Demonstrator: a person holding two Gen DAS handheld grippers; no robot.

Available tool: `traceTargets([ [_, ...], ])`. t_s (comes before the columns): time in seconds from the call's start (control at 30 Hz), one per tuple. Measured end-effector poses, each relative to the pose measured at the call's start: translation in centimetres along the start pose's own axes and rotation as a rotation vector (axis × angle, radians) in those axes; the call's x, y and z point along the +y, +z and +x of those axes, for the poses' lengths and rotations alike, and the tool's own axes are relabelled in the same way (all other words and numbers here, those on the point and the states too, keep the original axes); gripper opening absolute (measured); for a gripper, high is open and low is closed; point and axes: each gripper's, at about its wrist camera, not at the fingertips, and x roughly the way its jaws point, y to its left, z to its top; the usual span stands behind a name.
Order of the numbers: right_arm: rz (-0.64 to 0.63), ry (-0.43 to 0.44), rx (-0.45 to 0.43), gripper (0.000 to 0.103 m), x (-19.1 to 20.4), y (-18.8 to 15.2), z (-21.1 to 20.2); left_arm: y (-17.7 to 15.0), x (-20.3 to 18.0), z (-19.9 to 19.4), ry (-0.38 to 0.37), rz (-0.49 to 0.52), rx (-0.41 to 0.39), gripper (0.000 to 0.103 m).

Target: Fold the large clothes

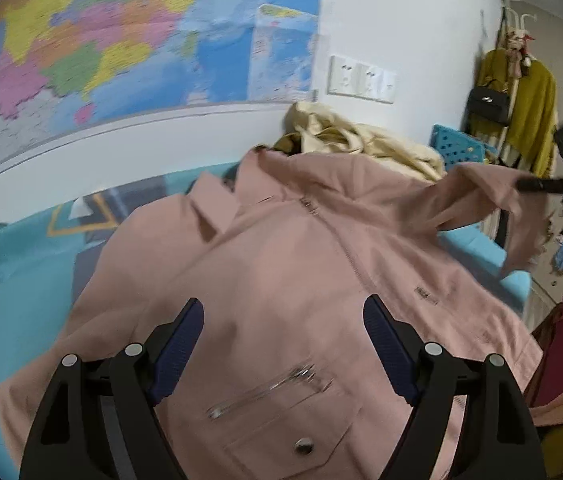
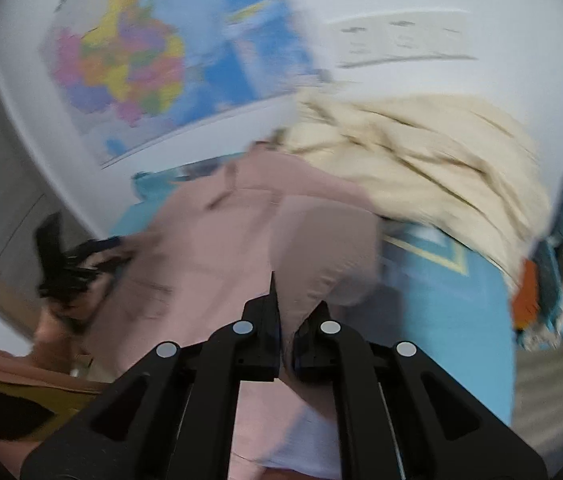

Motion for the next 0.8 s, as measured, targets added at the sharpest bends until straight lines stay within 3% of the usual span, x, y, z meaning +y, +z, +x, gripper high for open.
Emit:
traceTargets([
  [0.23, -0.045, 0.261, 0.144, 0.014, 7.6, 4.5, 10.2, 1.2, -0.9, 0.3, -0.082, 0.005, -0.026, 0.081],
  [0.27, -0.045, 0.286, 0.166, 0.027, 8.0, 4.7, 11.8, 1.0, -1.0, 0.5, -0.090, 0.004, -0.015, 0.081],
  [0.3, -0.031, 0.299, 0.188, 0.048, 8.3, 4.7, 13.4, 0.8, -1.1, 0.6, -0.091, 0.006, -0.007, 0.081],
  [0.4, -0.049, 0.253, 0.179, 0.051, 8.1, 4.6, 14.5, 0.1, -1.2, 1.3, -0.124, -0.009, 0.033, 0.081],
  [0.5, -0.067, 0.137, 0.105, 0.051, 6.3, 4.6, 13.3, -0.6, -1.7, 2.4, -0.152, -0.002, 0.076, 0.081],
  [0.57, -0.048, 0.035, 0.063, 0.058, 3.8, 4.3, 12.2, -0.9, -2.3, 3.4, -0.162, 0.013, 0.100, 0.082],
  [0.67, -0.016, -0.021, 0.113, 0.061, 0.9, 2.2, 12.1, -0.8, -3.0, 5.0, -0.180, 0.025, 0.136, 0.083],
  [0.8, -0.111, -0.097, 0.197, 0.068, 0.6, -1.3, 13.8, -0.5, -3.8, 6.6, -0.200, 0.044, 0.168, 0.083],
])
